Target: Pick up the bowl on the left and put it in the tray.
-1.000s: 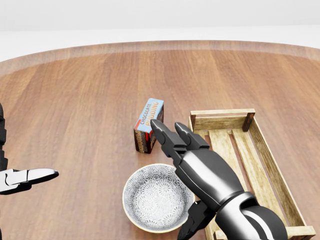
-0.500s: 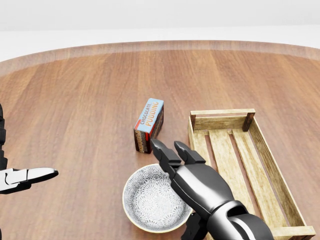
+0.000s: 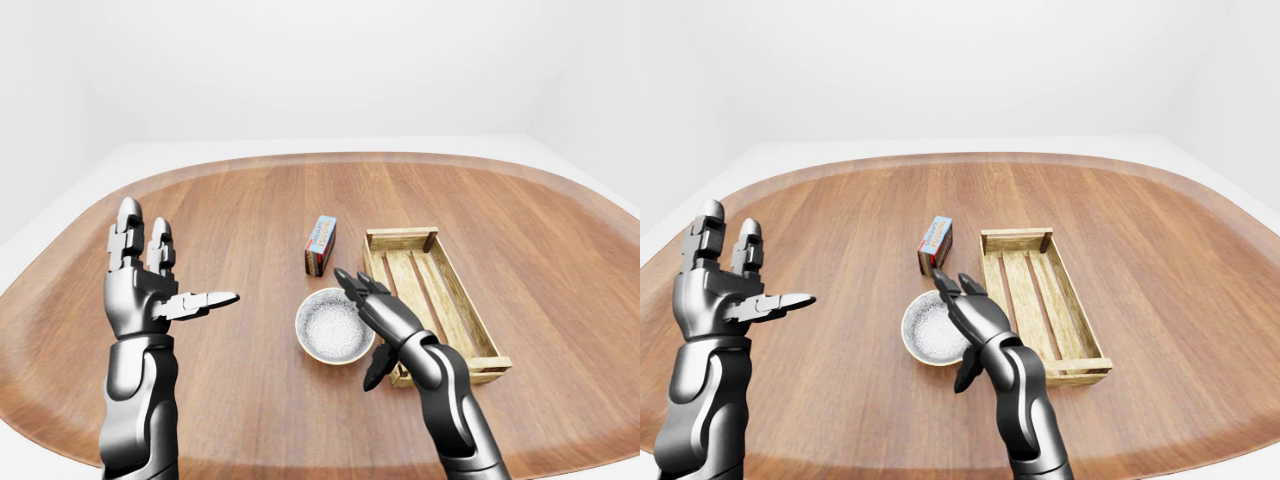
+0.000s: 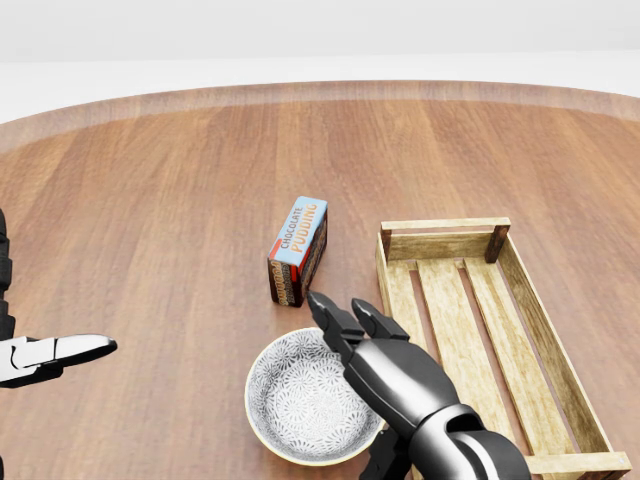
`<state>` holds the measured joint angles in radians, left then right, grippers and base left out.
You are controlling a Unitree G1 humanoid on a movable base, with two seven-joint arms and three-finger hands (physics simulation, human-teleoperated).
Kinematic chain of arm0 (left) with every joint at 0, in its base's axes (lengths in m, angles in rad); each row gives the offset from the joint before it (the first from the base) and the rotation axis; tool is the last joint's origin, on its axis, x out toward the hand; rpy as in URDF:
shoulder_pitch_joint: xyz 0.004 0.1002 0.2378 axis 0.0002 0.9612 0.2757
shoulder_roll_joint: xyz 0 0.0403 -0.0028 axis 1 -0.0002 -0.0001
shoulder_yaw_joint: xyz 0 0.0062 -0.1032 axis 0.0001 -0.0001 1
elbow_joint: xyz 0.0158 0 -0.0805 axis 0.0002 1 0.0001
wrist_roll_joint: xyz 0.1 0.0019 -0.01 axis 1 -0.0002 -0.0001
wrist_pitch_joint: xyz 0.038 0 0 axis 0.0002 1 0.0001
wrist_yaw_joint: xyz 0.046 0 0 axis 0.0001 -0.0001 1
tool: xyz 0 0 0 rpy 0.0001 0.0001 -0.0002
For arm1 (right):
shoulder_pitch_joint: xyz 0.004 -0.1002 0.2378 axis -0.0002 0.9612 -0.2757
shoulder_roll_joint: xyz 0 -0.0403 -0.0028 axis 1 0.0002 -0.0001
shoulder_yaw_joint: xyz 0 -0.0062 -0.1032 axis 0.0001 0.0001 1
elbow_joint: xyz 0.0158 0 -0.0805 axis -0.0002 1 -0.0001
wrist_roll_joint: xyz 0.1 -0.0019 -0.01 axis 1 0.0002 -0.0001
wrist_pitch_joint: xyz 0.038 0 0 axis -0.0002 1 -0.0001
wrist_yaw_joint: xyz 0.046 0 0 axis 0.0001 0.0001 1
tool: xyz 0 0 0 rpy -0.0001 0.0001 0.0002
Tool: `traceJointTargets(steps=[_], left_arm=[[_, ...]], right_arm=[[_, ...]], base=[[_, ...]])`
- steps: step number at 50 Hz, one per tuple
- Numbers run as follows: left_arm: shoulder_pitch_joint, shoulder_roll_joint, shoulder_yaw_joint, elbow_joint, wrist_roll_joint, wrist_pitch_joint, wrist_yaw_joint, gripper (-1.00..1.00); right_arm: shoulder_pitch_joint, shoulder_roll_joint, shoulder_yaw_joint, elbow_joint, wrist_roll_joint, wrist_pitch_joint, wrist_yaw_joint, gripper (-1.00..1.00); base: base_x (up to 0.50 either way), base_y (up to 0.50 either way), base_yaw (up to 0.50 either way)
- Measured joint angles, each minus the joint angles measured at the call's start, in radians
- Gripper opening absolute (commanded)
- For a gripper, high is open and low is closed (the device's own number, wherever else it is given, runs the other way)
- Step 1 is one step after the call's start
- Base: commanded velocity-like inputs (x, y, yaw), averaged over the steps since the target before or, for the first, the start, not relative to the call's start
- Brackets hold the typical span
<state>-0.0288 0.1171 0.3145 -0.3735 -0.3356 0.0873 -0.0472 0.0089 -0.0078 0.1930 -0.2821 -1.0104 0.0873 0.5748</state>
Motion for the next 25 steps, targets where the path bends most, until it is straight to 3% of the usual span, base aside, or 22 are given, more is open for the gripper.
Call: traceJointTargets(steps=[25], left_arm=[[0.000, 0.000, 0.001, 0.000, 0.000, 0.000, 0.003, 1.00]], right_arm=[[-0.031, -0.009, -0.015, 0.116, 0.009, 0.000, -0.019, 1.00]], base=[[0.00, 0.00, 0.00]])
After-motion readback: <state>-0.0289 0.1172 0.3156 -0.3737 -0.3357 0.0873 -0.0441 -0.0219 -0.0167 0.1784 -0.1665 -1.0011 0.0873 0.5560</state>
